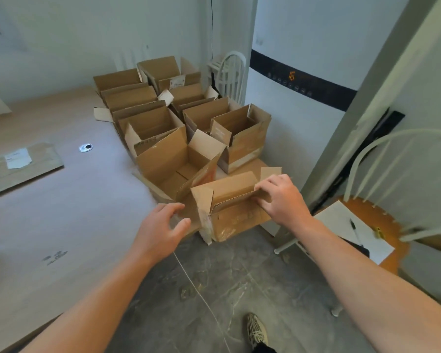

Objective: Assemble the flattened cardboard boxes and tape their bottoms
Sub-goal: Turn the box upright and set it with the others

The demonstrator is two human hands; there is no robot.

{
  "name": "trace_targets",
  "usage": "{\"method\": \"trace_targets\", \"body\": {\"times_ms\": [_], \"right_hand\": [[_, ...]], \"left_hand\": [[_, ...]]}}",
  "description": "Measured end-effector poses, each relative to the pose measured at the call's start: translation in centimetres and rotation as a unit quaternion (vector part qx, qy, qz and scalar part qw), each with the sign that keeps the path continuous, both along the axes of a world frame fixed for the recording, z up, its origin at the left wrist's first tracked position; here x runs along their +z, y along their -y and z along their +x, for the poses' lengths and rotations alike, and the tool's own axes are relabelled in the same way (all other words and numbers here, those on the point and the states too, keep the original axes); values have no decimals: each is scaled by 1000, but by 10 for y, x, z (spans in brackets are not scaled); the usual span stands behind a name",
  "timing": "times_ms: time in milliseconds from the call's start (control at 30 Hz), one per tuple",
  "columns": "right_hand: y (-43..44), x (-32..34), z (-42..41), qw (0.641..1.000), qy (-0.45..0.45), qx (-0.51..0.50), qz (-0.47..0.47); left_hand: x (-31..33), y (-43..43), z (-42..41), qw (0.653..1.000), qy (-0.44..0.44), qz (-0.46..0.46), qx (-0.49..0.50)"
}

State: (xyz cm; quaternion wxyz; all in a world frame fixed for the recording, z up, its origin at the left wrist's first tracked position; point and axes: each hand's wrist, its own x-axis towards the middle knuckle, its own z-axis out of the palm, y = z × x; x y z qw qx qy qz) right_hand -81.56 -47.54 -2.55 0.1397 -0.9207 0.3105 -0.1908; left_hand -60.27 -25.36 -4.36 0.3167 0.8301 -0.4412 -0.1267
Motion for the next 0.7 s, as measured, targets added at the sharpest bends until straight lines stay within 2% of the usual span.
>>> {"method": "trace_targets", "body": {"times_ms": [133,267,333,400,467,533,700], "right_hand": [[56,-5,1,999,-4,6,-34],[113,-19,7,997,26,-18,-72],[134,-35,10,997,20,-18,-66],[148,-56,12,999,-27,6,-31],[158,-78,11,997,-74,28,20],[166,-94,9,993,-82,50,64],[175,-111,8,985,-102,84,113]], "left_hand": [[1,62,0,995,90,52,10],[-8,119,5,973,187,124,45],[-18,138,7,967,186,156,77],[-30,150,9,964,165,175,117],[-39,156,10,963,149,161,154],[-42,157,11,965,127,138,181],[-44,149,16,962,140,157,176]]}}
